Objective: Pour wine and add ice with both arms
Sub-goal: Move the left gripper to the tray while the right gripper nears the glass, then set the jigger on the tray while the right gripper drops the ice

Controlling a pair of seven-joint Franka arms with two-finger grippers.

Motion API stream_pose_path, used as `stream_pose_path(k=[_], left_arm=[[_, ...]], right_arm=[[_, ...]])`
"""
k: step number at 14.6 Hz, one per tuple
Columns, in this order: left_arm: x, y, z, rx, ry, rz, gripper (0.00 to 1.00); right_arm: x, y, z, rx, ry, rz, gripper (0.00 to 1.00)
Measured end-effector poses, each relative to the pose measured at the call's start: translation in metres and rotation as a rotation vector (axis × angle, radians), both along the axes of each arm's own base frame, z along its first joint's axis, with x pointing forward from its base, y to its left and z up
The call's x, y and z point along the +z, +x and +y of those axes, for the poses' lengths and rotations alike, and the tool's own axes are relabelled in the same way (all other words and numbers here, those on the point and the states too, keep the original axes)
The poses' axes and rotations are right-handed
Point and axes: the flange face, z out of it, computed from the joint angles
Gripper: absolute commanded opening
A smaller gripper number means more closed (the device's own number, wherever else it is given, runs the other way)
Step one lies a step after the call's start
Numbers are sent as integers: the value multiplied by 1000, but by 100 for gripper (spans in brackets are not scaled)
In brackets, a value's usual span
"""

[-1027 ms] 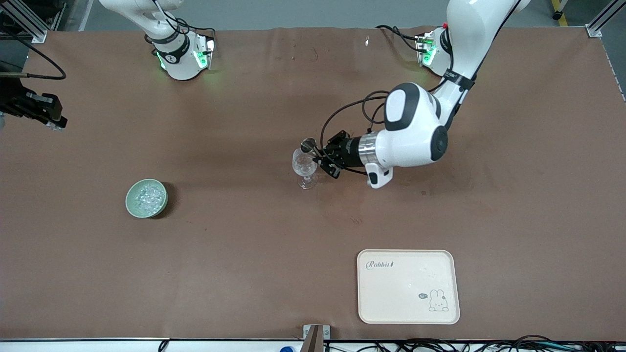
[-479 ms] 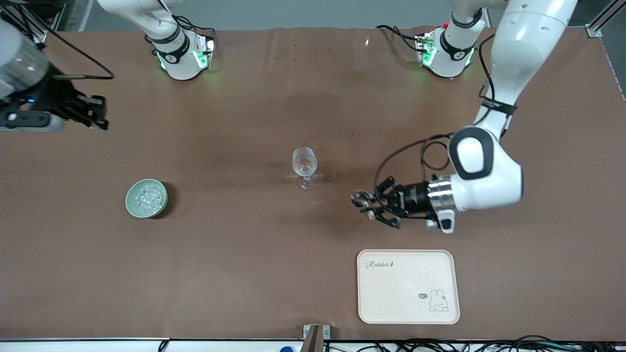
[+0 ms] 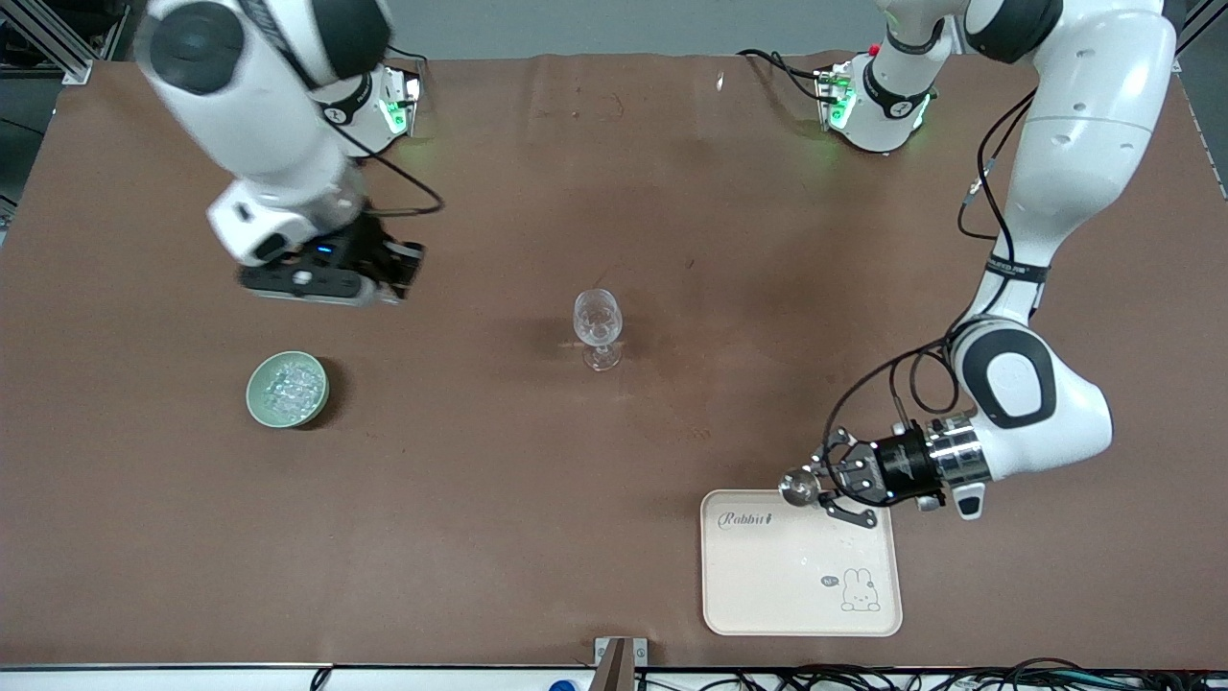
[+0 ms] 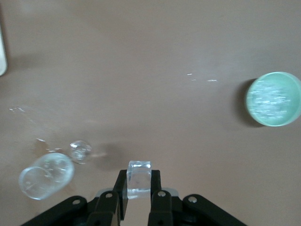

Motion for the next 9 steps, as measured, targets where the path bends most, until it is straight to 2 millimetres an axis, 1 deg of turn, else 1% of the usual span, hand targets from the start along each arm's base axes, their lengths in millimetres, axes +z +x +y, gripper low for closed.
stream_pose_path(k=[2, 4, 6, 9], left_arm=[[-26, 7, 25, 52, -41, 9, 1], [-52, 9, 52, 89, -57, 6, 1], [-71, 9, 71, 111, -57, 12, 1], [-94, 8, 90, 137, -68, 15, 1]], right_arm=[[-27, -4, 43, -21, 13, -13, 4], [-48, -9, 79, -36, 16, -10, 4], [-61, -12, 108, -50, 16, -4, 4], [-80, -30, 154, -50, 12, 5, 5]])
